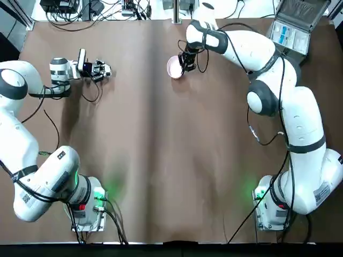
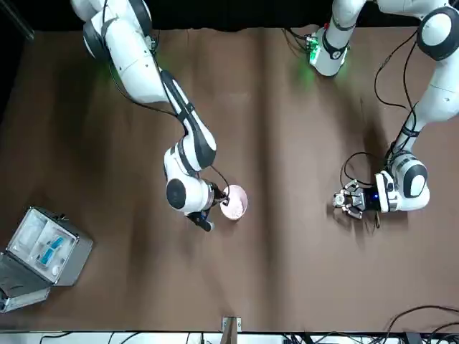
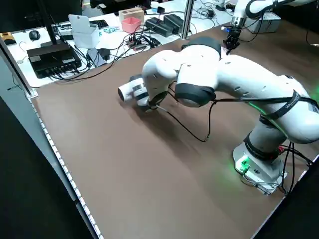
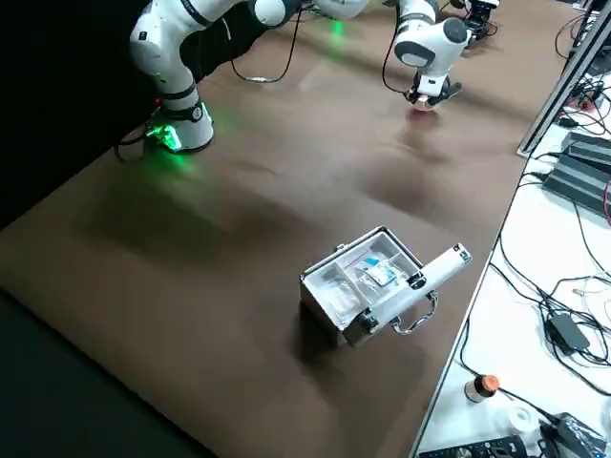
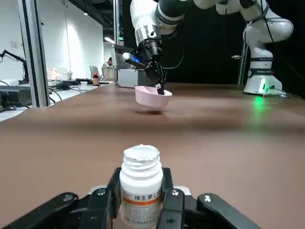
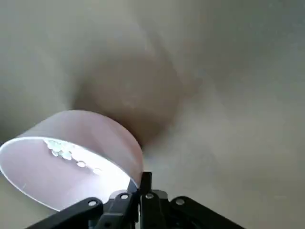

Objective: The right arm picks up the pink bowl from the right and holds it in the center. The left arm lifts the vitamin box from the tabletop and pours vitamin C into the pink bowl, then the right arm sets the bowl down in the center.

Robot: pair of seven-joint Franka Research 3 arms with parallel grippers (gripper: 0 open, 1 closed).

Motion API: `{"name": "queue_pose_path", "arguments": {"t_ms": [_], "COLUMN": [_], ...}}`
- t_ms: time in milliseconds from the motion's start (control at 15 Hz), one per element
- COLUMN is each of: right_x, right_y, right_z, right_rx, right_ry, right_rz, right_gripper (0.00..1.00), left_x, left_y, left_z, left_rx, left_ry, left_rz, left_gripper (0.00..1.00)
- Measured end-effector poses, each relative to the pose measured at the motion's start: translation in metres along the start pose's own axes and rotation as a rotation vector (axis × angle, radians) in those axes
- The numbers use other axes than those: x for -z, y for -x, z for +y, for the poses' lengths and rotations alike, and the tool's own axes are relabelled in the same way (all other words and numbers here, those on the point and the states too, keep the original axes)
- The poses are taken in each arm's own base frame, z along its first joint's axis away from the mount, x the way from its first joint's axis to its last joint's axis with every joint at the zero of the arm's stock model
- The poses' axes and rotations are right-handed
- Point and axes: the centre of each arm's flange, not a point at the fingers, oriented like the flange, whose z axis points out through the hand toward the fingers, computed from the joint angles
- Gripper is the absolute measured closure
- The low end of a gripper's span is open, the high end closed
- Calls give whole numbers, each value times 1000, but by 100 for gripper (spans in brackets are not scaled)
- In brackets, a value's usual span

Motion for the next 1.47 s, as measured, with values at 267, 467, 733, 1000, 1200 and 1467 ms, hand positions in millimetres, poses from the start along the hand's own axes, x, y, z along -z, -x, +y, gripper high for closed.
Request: {"name": "queue_pose_path", "arguments": {"t_ms": [267, 467, 733, 1000, 1200, 1467], "right_x": [-7, -8, -10, -14, -16, -14], "right_y": [-2, -3, -3, -2, -3, -4], "right_z": [3, 3, 4, 3, 3, 2], "right_rx": [12, 16, 19, 22, 21, 24], "right_ry": [6, 8, 11, 7, 6, 1], "right_rz": [-3, -4, -6, -1, 2, 6], "right_gripper": [98, 98, 97, 96, 87, 55], "left_x": [-5, -8, -11, -16, -19, -8], "left_y": [15, 20, 20, 18, 10, -13], "left_z": [6, 8, 7, 4, -1, -10], "left_rx": [11, 17, 13, 0, -10, -32], "left_ry": [15, 20, 24, 44, 62, 69], "left_rz": [-14, -11, -14, -29, -51, -99], "left_gripper": [65, 65, 65, 52, 23, 0]}}
